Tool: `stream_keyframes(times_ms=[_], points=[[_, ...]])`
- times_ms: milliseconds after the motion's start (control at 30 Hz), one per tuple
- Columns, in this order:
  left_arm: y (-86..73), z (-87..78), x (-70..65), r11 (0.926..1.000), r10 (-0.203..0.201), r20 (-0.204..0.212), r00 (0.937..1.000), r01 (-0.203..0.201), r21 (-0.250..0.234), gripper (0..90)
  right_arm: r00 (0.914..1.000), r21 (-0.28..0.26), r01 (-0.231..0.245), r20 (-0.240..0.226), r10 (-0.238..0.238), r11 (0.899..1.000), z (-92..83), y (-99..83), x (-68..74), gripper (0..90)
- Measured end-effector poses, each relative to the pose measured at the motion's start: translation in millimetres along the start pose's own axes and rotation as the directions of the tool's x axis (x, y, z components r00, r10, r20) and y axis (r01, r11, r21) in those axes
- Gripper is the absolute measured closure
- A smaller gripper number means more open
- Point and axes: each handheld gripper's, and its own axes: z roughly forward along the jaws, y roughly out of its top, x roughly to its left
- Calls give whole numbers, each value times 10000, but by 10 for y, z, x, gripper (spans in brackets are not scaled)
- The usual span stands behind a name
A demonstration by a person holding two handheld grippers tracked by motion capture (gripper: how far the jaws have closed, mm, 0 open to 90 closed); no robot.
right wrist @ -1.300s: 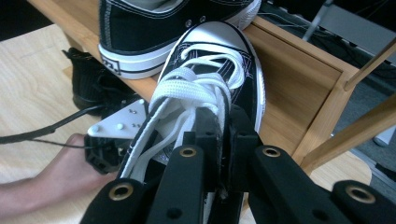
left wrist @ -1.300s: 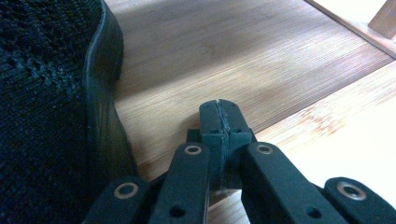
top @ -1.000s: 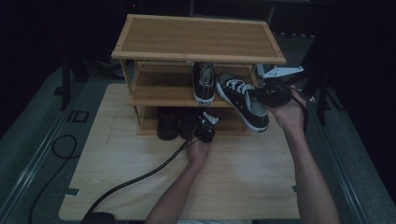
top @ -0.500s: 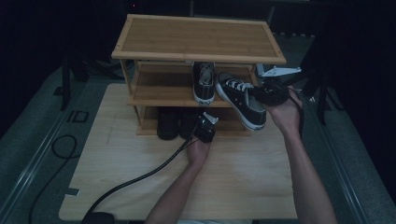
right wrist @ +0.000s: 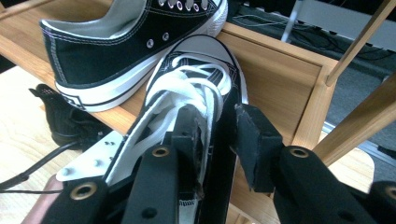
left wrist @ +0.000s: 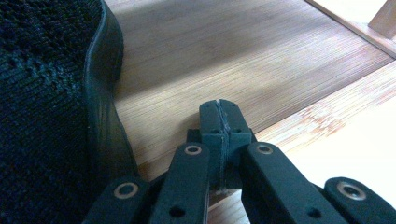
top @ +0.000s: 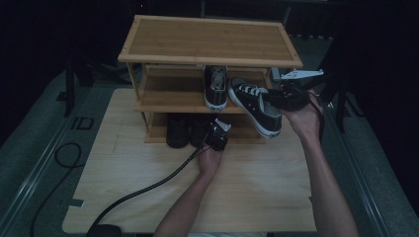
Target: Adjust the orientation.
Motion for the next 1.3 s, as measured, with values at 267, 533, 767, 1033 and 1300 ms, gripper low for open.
stream_keyframes(times_ms=[267, 533, 767, 1033, 1300], points=[[0, 0, 0, 10000, -3, 4, 10000, 3, -3, 900, 9997, -437, -4, -233, -6, 9990, -183, 62, -16, 659], [0, 0, 0, 10000, -3, 1, 10000, 3, 0, 900, 9996, -667, -47, -279, 28, 9978, -353, 47, -40, 651], [1, 0, 3, 10000, -9, 32, 10000, 9, 10, 900, 10000, -730, 12, -92, -19, 9973, -512, -22, -20, 720], [0, -1, 2, 10000, -7, 31, 10000, 7, 5, 900, 9979, -304, 78, 653, -58, 9995, -654, -187, -4, 899], [1, -1, 2, 10000, -4, 31, 10000, 4, 7, 900, 9975, 186, 27, 703, -40, 9998, -741, -443, 37, 900]])
